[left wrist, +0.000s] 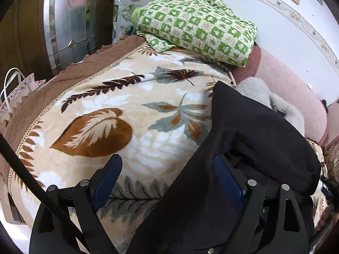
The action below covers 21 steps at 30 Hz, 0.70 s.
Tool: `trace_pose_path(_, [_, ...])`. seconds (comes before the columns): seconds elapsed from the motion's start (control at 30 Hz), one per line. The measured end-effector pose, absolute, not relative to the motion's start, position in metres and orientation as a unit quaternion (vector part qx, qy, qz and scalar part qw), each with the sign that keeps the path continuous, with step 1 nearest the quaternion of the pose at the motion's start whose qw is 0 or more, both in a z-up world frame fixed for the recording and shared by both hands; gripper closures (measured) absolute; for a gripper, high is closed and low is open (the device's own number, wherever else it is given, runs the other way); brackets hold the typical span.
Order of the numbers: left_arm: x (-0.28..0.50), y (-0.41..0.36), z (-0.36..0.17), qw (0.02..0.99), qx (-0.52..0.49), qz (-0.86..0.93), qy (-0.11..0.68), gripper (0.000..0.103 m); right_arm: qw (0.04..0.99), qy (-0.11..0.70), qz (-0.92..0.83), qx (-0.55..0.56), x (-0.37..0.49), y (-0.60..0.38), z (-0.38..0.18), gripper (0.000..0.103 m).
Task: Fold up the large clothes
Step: 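Lift the coat side with the right gripper and fold it toward the zipper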
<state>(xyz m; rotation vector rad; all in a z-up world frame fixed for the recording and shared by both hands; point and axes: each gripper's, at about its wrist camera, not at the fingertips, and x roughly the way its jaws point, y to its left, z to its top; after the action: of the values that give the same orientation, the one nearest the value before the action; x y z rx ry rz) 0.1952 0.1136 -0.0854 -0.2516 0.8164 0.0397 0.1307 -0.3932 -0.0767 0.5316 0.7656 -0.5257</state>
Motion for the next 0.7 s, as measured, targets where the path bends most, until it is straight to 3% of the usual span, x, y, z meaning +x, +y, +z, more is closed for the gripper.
trace_pose_path(0.23, [0.197,0.126,-0.088,0.903,-0.145,0.03,0.404,0.015,0.884,0.353,-0.197,0.236,0.139,-0.353,-0.047,0.039])
trace_pose_path(0.27, [0.197,0.128,-0.088,0.902,-0.147,0.031,0.406,0.015,0.885,0.361,-0.179,0.234,0.147,-0.346,-0.05,0.047])
trace_pose_path(0.3, [0.197,0.13,-0.088,0.901,-0.149,0.032,0.407,0.015,0.885,0.371,-0.164,0.231,0.156,-0.339,-0.054,0.063])
trace_pose_path(0.37, [0.196,0.135,-0.086,0.9,-0.156,0.034,0.406,0.015,0.877,0.39,-0.175,0.217,0.173,-0.334,-0.071,0.073])
trace_pose_path(0.53, [0.197,0.147,-0.079,0.902,-0.166,0.047,0.397,0.015,0.834,0.435,-0.19,0.281,0.197,-0.358,-0.128,0.072])
trace_pose_path(0.63, [0.198,0.154,-0.076,0.899,-0.177,0.055,0.396,0.015,0.839,0.435,-0.226,0.237,0.199,-0.342,-0.111,0.073])
trace_pose_path(0.7, [0.198,0.159,-0.075,0.898,-0.186,0.058,0.395,0.015,0.871,0.394,-0.217,0.197,0.195,-0.312,-0.081,0.07])
